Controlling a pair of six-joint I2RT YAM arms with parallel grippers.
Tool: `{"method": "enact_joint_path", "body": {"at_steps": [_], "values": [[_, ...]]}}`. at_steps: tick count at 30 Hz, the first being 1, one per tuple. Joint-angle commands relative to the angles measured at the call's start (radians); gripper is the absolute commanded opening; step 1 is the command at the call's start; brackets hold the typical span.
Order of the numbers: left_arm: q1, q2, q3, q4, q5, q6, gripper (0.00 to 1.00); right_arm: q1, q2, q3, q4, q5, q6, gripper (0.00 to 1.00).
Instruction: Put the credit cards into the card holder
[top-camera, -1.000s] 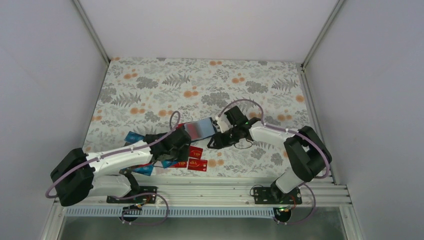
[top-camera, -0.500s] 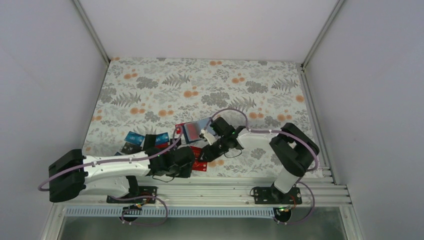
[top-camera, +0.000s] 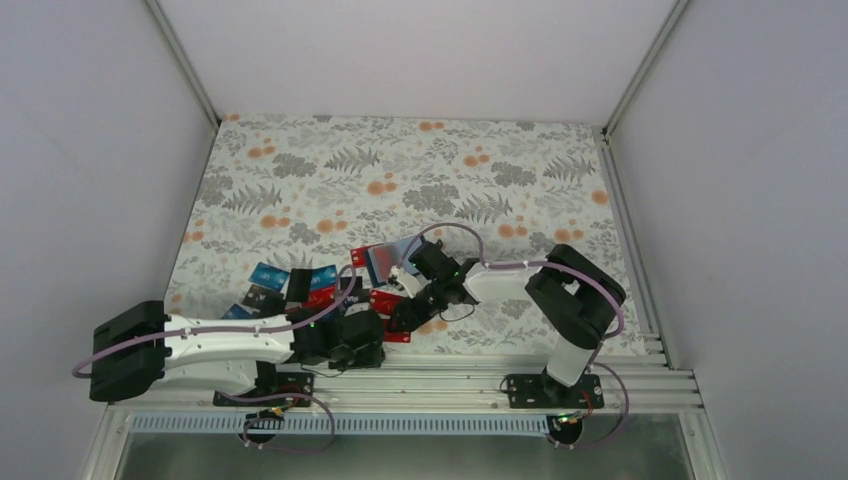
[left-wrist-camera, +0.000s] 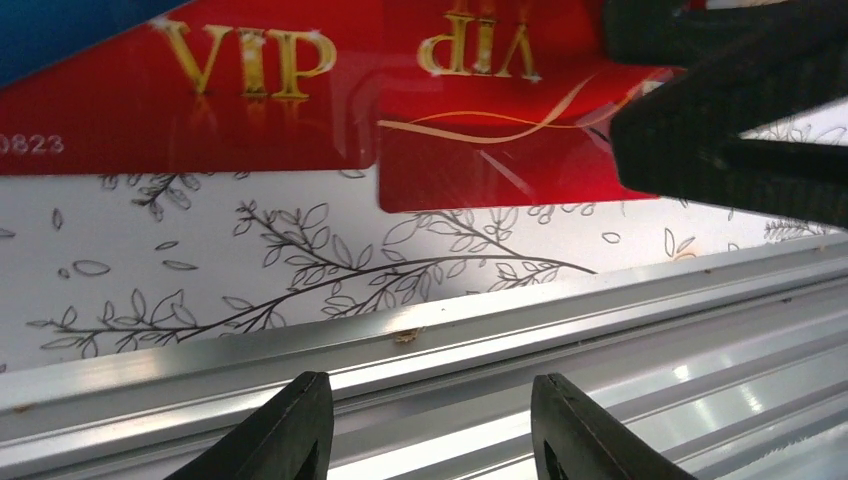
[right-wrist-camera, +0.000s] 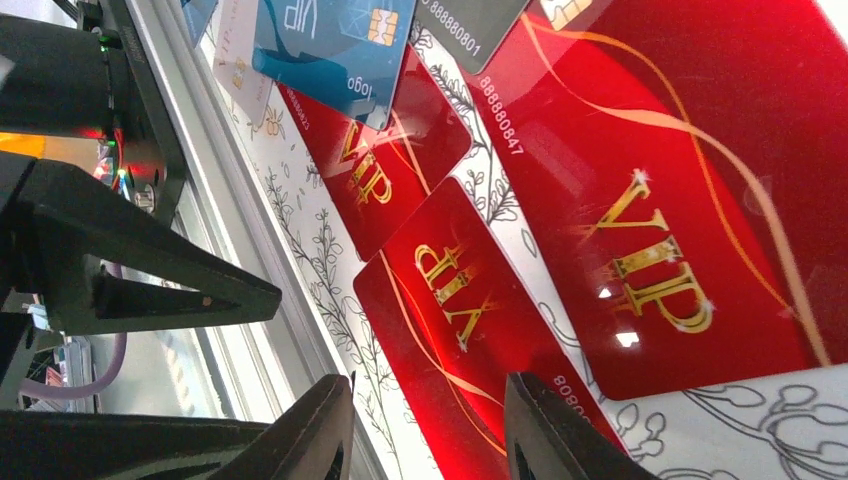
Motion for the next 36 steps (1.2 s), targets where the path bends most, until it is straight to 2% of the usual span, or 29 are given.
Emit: {"method": "enact_joint_path", "body": {"at_steps": [1,4,7,15,23,29,36], "values": [[-0.005,-0.031,-0.027,0.036,-0.022,-0.111,0.54,0.031,0.042,-0.029,-0.027,0.035,0.013,0.41],[-0.005,-0.047,-0.037,0.054,-0.033,-0.136,0.6,0.045,0.049,-0.029,-0.017,0.022,0.022,0.41],[-0.006,-0.061,-0.038,0.045,-0.05,-0.148,0.61,0.05,0.022,-0.028,-0.021,0.056,0.029,0.38],[-0.011,-0.132,-0.043,0.004,-0.097,-0.166,0.64,0.037,-0.121,0.033,-0.079,0.201,0.034,0.4],[-0.011,-0.114,-0.051,0.018,-0.09,-0.171,0.66,0.01,-0.047,0.036,-0.101,0.304,0.046,0.39],[-0.011,-0.099,-0.055,0.037,-0.082,-0.17,0.71,0.013,0.009,0.014,-0.055,0.239,0.043,0.39],[-0.011,-0.087,-0.063,0.063,-0.079,-0.169,0.76,0.034,-0.005,-0.02,-0.066,0.155,0.022,0.41]]}}
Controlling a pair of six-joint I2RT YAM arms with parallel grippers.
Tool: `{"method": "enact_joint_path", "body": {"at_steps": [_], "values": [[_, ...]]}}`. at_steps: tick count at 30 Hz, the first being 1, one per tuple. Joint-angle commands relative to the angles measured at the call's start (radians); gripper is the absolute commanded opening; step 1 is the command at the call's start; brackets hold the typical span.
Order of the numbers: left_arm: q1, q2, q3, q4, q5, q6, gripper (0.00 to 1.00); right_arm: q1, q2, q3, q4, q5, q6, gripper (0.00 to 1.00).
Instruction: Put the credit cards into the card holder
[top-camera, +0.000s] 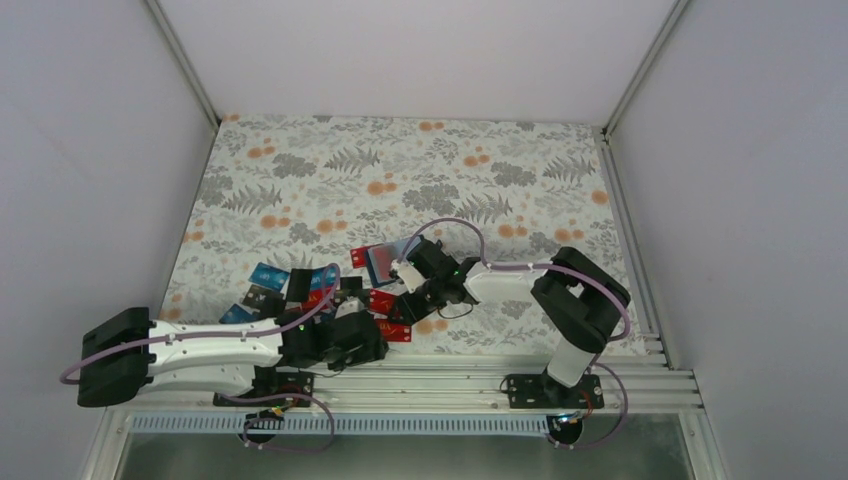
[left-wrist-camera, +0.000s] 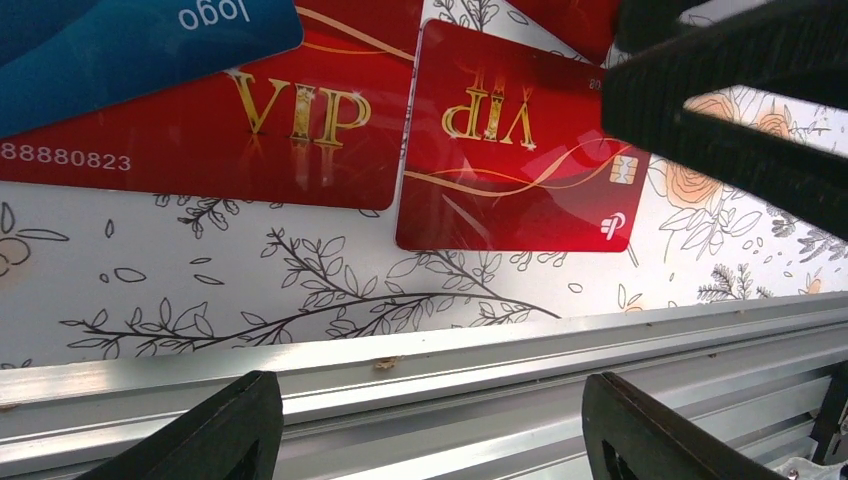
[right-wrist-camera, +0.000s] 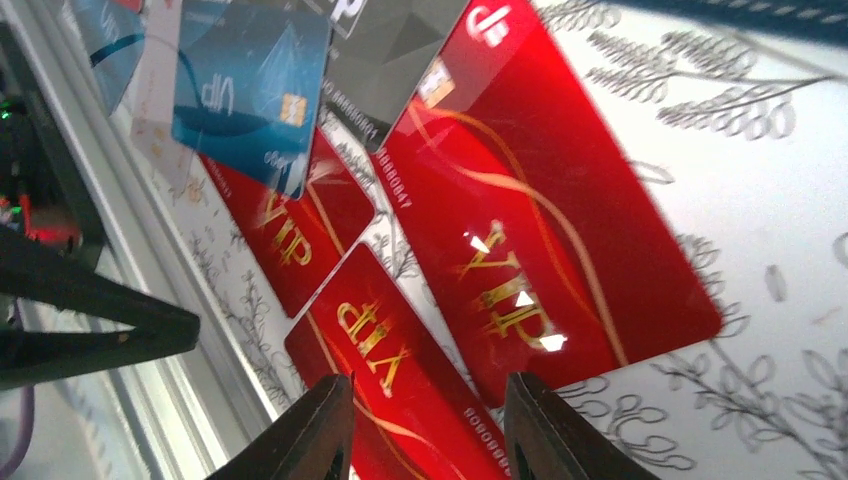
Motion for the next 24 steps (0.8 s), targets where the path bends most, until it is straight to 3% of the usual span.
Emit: {"method": "enact_joint_path", "body": {"at_steps": [1,10,24], "values": [[-0.005,0.007,-0.02,0.046,-0.004,-0.015,0.76,0.02,0.019,-0.051,-0.044,-0.045,-0.016,0.41],[0.005,0.03,-0.022,0.082,-0.015,-0.007,0.77,0.048,0.041,-0.069,0.009,-0.138,-0.001,0.42],[0.096,0.111,-0.048,0.206,0.09,0.071,0.76,0.071,0.068,-0.062,0.005,-0.118,0.021,0.41]]}}
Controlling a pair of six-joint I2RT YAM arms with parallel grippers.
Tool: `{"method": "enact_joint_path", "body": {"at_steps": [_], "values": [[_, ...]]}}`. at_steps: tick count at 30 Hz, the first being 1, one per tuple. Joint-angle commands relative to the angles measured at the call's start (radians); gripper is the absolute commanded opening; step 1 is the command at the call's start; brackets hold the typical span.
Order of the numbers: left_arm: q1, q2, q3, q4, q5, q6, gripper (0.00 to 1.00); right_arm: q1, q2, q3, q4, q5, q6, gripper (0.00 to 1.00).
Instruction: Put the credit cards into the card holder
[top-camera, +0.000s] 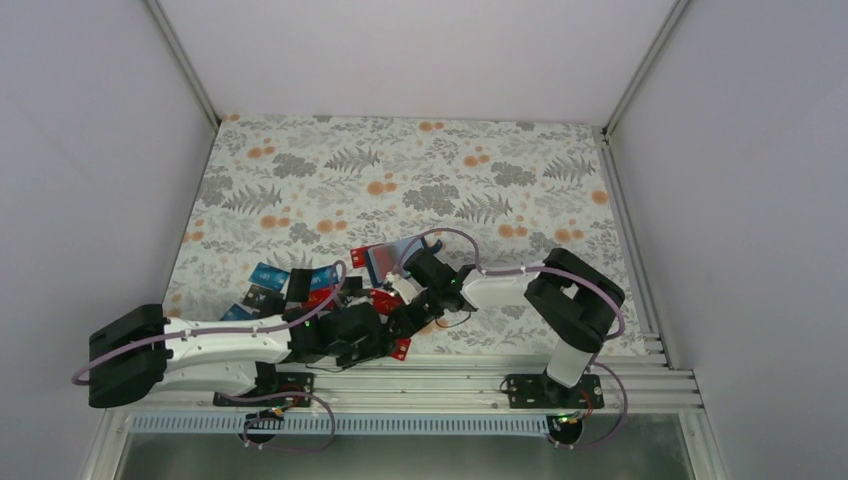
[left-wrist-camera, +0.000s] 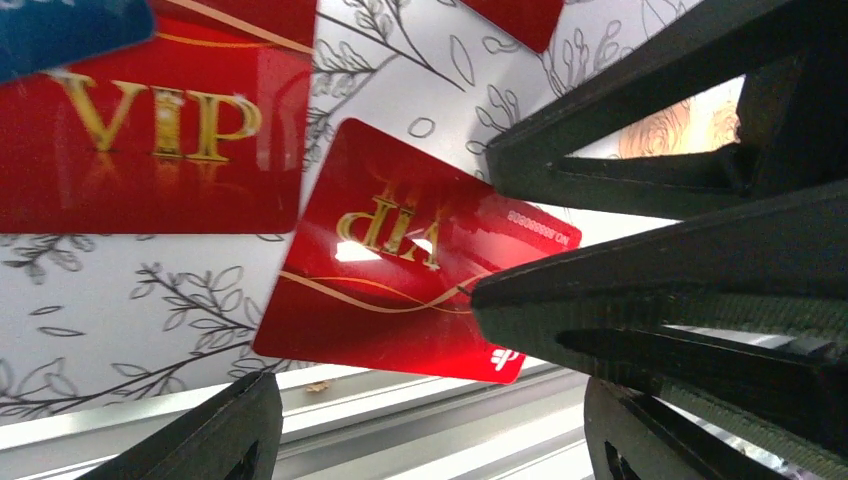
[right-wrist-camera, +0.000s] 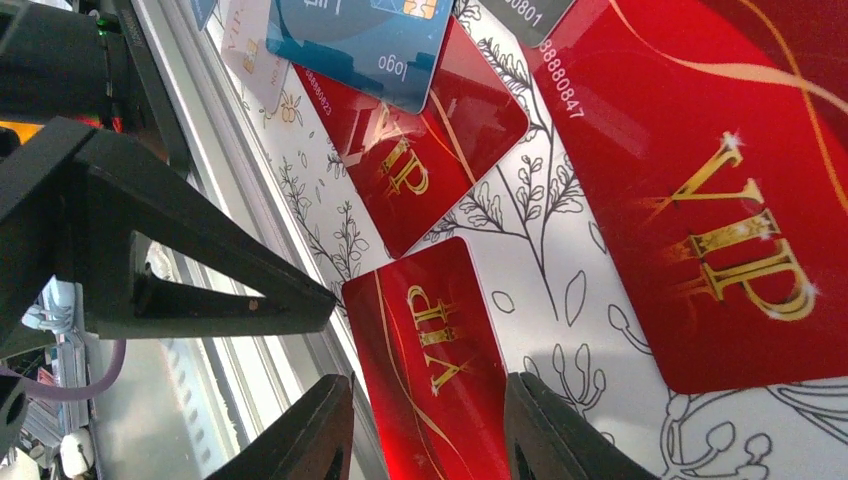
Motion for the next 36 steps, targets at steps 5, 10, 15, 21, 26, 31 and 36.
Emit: {"method": "enact_joint_path", "body": {"at_steps": [5,10,15,21,26,31,36], "values": [[0.068,0.047,-0.082,0.148,0.061,0.029,0.75,0.025,0.058,-0.026,-0.045,0.041,0.014,0.41],[0.08,0.057,-0.092,0.156,0.086,0.011,0.75,0.026,0.056,-0.035,-0.036,0.03,0.015,0.4],[0.09,0.101,-0.113,0.229,0.128,0.006,0.75,0.026,0.061,-0.041,-0.027,0.02,0.012,0.4],[0.114,0.078,-0.11,0.249,0.11,0.014,0.7,0.026,0.055,-0.054,-0.018,0.009,0.011,0.4],[0.129,0.06,-0.112,0.294,0.09,0.01,0.68,0.026,0.045,-0.069,0.009,-0.04,0.009,0.41],[0.131,0.096,-0.097,0.329,0.093,0.009,0.65,0.026,0.042,-0.081,0.024,-0.084,0.004,0.41],[0.131,0.092,-0.098,0.35,0.081,-0.002,0.61,0.025,0.022,-0.1,0.017,-0.126,-0.006,0.42]]}}
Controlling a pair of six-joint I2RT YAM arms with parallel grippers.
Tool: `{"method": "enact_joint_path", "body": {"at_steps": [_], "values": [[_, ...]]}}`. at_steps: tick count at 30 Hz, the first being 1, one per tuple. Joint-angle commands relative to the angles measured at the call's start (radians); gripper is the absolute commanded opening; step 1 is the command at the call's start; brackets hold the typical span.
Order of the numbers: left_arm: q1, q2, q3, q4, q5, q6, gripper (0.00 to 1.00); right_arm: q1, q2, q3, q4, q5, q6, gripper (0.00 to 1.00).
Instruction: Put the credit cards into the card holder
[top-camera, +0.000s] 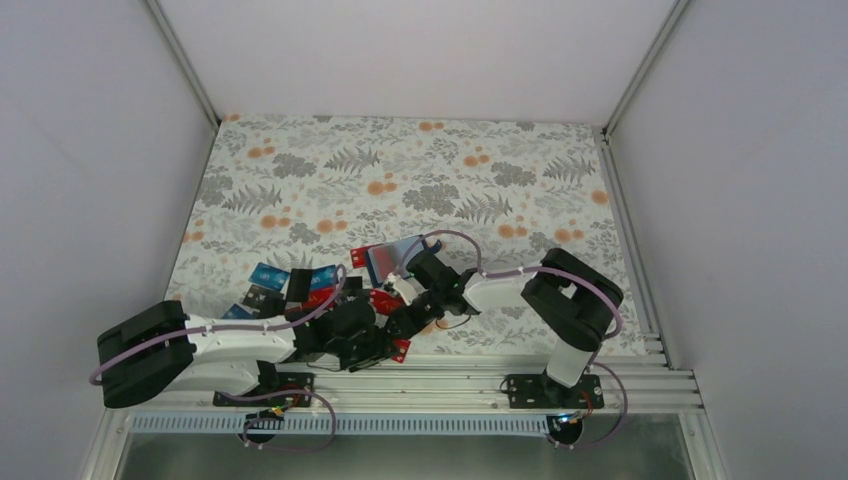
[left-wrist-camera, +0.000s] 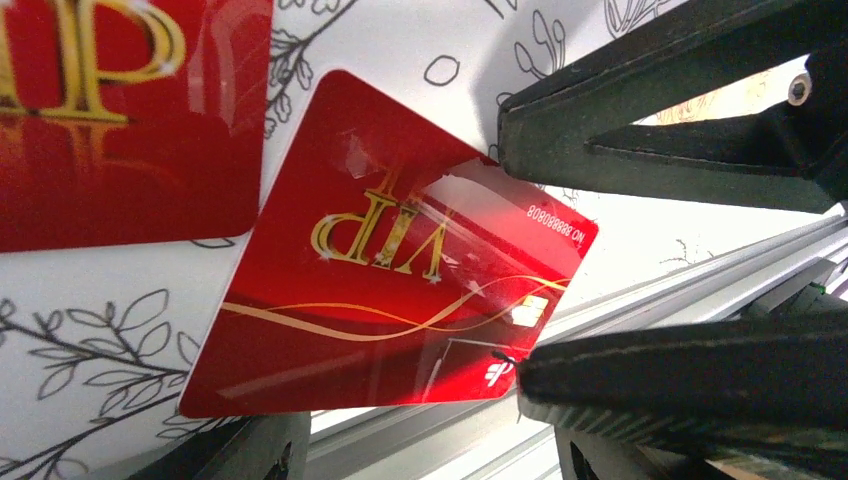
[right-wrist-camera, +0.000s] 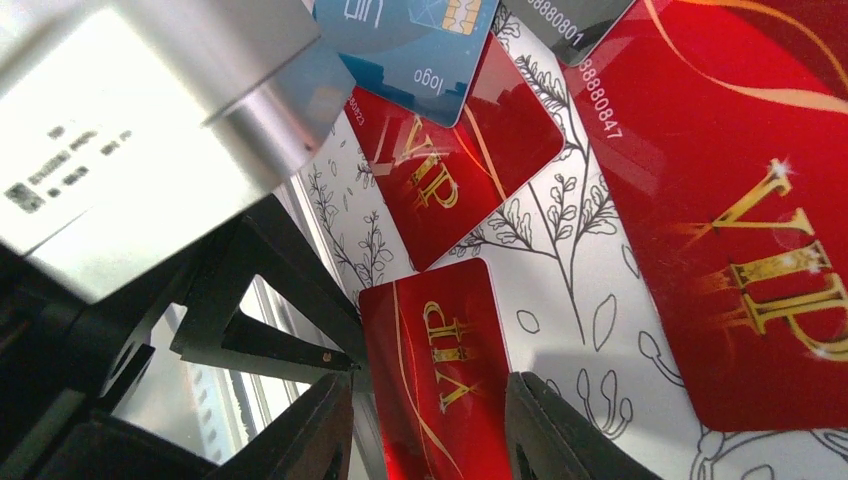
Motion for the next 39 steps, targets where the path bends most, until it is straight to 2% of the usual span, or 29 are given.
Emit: {"method": "enact_joint_path", "body": {"at_steps": [1,17,32,39], "values": [[0.031,0.008,0.001,0.099,-0.151,-0.024,0.61,0.029,0.008,-0.059,-0.103,-0.077,-0.016,0.42],[0.029,-0.074,-0.011,0.184,-0.225,-0.013,0.5,0.013,-0.022,-0.069,-0.117,-0.096,0.045,0.39],[0.027,-0.044,0.021,0.203,-0.235,0.013,0.43,0.007,-0.018,-0.068,-0.114,-0.092,0.06,0.37],[0.025,-0.048,0.031,0.196,-0.238,0.014,0.34,0.005,-0.021,-0.067,-0.118,-0.089,0.061,0.37]]}}
